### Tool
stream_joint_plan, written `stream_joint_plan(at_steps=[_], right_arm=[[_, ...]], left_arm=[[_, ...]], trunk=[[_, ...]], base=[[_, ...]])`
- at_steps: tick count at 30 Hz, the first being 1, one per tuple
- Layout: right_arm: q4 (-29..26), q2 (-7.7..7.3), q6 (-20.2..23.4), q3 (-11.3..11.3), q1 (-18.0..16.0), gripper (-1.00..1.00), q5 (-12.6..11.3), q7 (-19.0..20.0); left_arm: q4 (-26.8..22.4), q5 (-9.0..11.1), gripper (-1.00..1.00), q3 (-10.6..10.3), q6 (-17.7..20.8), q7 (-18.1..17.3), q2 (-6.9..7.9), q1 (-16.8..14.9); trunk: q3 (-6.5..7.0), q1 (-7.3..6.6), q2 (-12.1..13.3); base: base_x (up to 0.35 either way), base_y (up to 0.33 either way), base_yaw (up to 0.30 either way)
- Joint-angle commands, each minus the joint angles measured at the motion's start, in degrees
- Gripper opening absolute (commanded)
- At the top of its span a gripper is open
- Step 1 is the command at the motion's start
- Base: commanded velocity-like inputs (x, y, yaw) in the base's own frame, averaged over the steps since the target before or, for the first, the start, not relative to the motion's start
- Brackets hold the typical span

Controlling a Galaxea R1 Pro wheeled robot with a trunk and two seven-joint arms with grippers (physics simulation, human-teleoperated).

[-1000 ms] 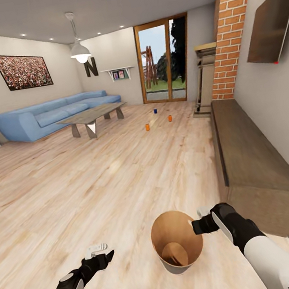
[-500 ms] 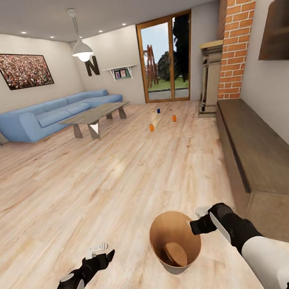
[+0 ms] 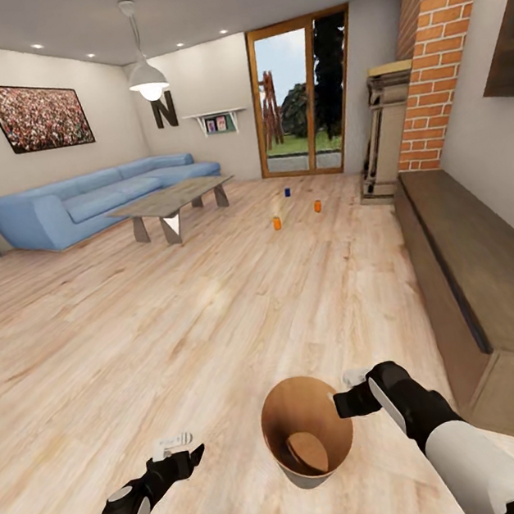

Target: Put the three can of soda from the living room inside the tash can in the kitchen.

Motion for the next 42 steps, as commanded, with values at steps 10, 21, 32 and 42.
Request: stream_joint_plan(at_steps=[10, 21, 32, 42], right_arm=[[0.0, 0.02, 0.2, -0.2, 0.0, -1.0, -1.7, 0.5], [0.0, -0.02, 0.2, -0.3, 0.0, -1.0, -1.8, 0.5], [0.0, -0.07, 0.2, -0.5, 0.0, -1.0, -1.8, 0.5], [0.0, -0.07, 0.2, -0.5, 0.0, -1.0, -1.8, 0.5]], left_arm=[[0.0, 0.0, 1.0, 0.0, 0.0, 0.0, -0.09, 0.0], [0.0, -0.1, 1.0, 0.0, -1.0, 0.0, -0.1, 0.0], [-0.2, 0.1, 1.0, -0.1, -2.0, -0.1, -0.1, 0.0], [-0.1, 0.0, 1.0, -0.1, -2.4, -0.1, -0.1, 0.0]], trunk=[[-0.1, -0.01, 0.0], [-0.04, -0.01, 0.0], [0.29, -0.01, 0.0], [1.87, -1.54, 2.8]], base=[[0.213, 0.196, -0.076], [0.213, 0.191, -0.237], [0.127, 0.098, -0.247], [0.006, 0.004, -0.247]])
